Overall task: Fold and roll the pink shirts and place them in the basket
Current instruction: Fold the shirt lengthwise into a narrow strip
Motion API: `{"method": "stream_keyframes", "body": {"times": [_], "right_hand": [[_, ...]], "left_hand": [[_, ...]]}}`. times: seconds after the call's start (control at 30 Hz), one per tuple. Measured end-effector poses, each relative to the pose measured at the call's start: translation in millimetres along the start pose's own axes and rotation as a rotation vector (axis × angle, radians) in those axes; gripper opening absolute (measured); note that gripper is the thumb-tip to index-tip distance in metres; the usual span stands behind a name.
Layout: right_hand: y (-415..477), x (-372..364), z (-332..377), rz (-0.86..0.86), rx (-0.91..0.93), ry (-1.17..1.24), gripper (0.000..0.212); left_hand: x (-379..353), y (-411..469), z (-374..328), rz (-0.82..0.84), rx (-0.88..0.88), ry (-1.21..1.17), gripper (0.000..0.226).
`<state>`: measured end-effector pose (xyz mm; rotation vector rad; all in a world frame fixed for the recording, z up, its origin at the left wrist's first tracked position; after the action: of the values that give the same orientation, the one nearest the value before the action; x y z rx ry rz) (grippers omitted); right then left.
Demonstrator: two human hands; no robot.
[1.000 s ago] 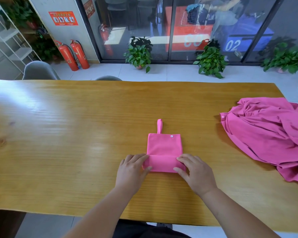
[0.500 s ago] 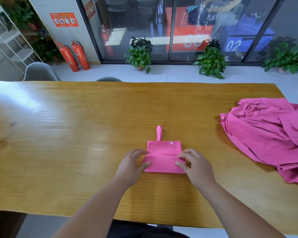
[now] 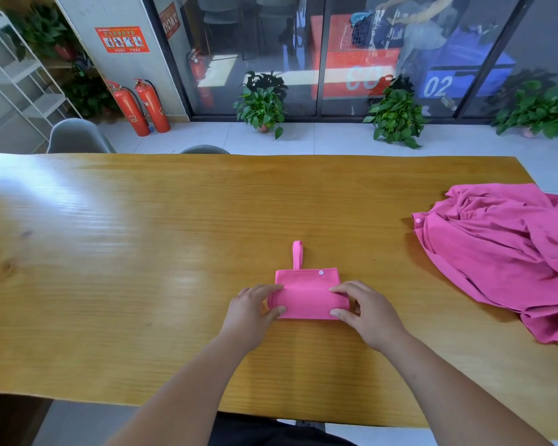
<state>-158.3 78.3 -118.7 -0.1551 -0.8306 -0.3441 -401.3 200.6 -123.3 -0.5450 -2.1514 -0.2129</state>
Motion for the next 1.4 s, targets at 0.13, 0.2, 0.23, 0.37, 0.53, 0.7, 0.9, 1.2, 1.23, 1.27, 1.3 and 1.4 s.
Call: {"method": "stream_keyframes", "body": {"times": [0.13,0.2,0.23,0.37,0.53,0.7,0.9,1.2,1.23,1.27,1.3,1.4], "right_hand": [[4,-4,-9,0.110,-0.108,0.100,0.035],[5,-4,-9,0.077,-0.128,0.102,0.035],[6,-1,-6,0.020,-0.113,0.069,0.034],[-3,11,33,-0.325,0.211,-0.266,0.014],[-23,-5,44,-0.330,0.365,-0.462,0.035],[1,-1,40,-0.174,0.174,-0.523,0.044],[21,-8,39,0.007,-0.050,-0.413,0.053],[-5,-34,70,0.008,-0.132,-0.252,0.066],[-10,-40,73,0.033,-0.139,-0.197,0.066],[-14,-45,74,0.066,-0.146,-0.131,0.064],[-18,-50,75,0.104,-0.153,-0.056,0.061],[-24,-53,69,0.143,-0.146,0.015,0.046]], "left_hand": [[-4,9,23,0.167,0.193,-0.183,0.050],[-5,10,26,0.136,0.252,-0.223,0.046],[-4,10,25,0.093,0.273,-0.218,0.045],[2,9,18,-0.091,0.296,-0.131,0.044],[5,0,14,-0.176,0.305,-0.020,0.040],[8,-5,24,-0.196,0.523,-0.145,0.069],[-7,-10,25,-0.090,0.591,-0.285,0.083],[-18,3,-7,0.055,0.523,-0.296,0.049],[-16,5,-6,0.060,0.526,-0.274,0.049],[-13,7,-4,0.067,0.524,-0.227,0.049],[-10,9,-1,0.075,0.507,-0.171,0.050],[-3,14,2,0.118,0.429,-0.047,0.063]]}}
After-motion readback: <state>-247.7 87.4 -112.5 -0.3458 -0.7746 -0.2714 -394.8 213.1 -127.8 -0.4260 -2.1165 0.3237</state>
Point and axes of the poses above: each hand's wrist, its own y-axis towards the middle knuckle, its own x-axis out of the back of the hand, z = x × y, the point moved 9 cm from there along y, towards the middle knuckle, and after that the axes turned 11 degrees about -z, right-handed, at the moved point
